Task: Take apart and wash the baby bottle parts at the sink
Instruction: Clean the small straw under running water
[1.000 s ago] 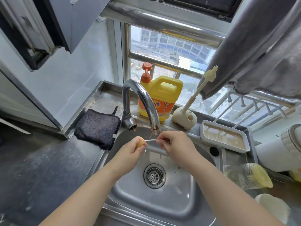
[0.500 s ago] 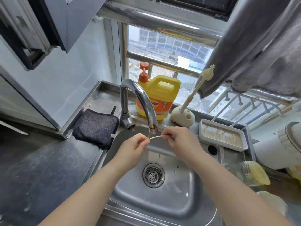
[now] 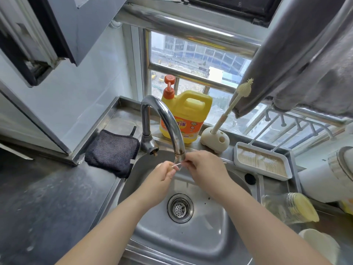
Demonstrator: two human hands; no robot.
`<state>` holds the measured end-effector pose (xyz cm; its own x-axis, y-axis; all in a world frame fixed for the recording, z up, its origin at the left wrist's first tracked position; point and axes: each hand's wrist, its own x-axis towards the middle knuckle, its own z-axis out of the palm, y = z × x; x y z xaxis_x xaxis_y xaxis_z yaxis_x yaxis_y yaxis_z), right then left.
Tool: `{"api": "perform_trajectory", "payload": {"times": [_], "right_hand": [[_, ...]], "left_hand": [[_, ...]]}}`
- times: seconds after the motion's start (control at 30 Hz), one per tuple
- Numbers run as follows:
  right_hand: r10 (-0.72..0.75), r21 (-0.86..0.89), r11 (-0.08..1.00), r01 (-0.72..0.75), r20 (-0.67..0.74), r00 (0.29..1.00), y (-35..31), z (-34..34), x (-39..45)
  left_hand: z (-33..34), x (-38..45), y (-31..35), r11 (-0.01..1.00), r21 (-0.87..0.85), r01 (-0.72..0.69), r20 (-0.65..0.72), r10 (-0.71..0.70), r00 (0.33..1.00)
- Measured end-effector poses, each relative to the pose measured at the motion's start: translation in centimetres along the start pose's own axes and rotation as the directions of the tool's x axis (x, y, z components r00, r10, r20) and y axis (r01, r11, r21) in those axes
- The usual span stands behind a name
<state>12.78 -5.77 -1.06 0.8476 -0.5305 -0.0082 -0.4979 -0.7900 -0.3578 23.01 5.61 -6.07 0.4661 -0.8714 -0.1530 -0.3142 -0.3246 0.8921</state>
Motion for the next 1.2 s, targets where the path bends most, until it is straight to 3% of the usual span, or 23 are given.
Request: {"api": "perform_trajectory", "payload": {"times": [0.13, 0.27, 0.4, 0.57, 0.7, 0.87, 1.0, 1.13, 1.2], "right_hand": [[0.068, -0.002, 0.998, -0.068, -0.022, 0.997, 1.1, -0.6, 0.4], [-0.046, -0.040, 0.998, 0.048, 0.058, 0.997, -0.5, 0.2, 0.0], [0.131, 0.063, 0.990, -0.129, -0.034, 0.991, 1.1, -1.0, 0.4], [0.006, -0.031, 1.000, -0.003, 0.080, 0.997, -0.6, 0.6, -0.3], [0.176, 0.114, 0.979, -0.170, -0.050, 0.983, 1.1, -0.7, 0.3], [-0.011, -0.025, 1.000, 0.013, 0.050, 0.999, -0.7, 0.3, -0.1], [0.102, 0.016, 0.995, -0.102, 0.001, 0.995, 0.6, -0.6, 0.3], [0.002, -0.032, 0.999, 0.000, 0.051, 0.999, -1.1, 0.3, -0.1], [0.052, -0.010, 0.999, -0.051, 0.044, 0.998, -0.7, 0.0, 0.0]], "left_hand": [[-0.5, -0.1, -0.2, 1.000, 0.017, 0.008, -0.056, -0.007, 0.998], [0.1, 0.2, -0.2, 0.999, 0.032, -0.036, -0.026, 0.037, 0.999], [-0.7, 0.1, -1.1, 1.000, 0.017, -0.001, -0.034, 0.002, 0.999], [-0.1, -0.2, 0.2, 0.998, 0.063, -0.003, 0.102, -0.003, 0.995], [-0.6, -0.3, -0.2, 0.997, 0.070, 0.033, 0.057, -0.037, 0.998], [-0.6, -0.1, -0.2, 0.995, 0.083, -0.049, 0.100, 0.041, 0.994], [-1.2, 0.2, -0.9, 0.993, 0.111, -0.038, 0.098, 0.027, 0.995], [-1.1, 0.0, 0.0, 0.994, 0.107, 0.012, 0.068, -0.019, 0.998], [-0.9, -0.5, -0.1, 0.993, 0.113, 0.019, 0.048, -0.025, 0.999]]}}
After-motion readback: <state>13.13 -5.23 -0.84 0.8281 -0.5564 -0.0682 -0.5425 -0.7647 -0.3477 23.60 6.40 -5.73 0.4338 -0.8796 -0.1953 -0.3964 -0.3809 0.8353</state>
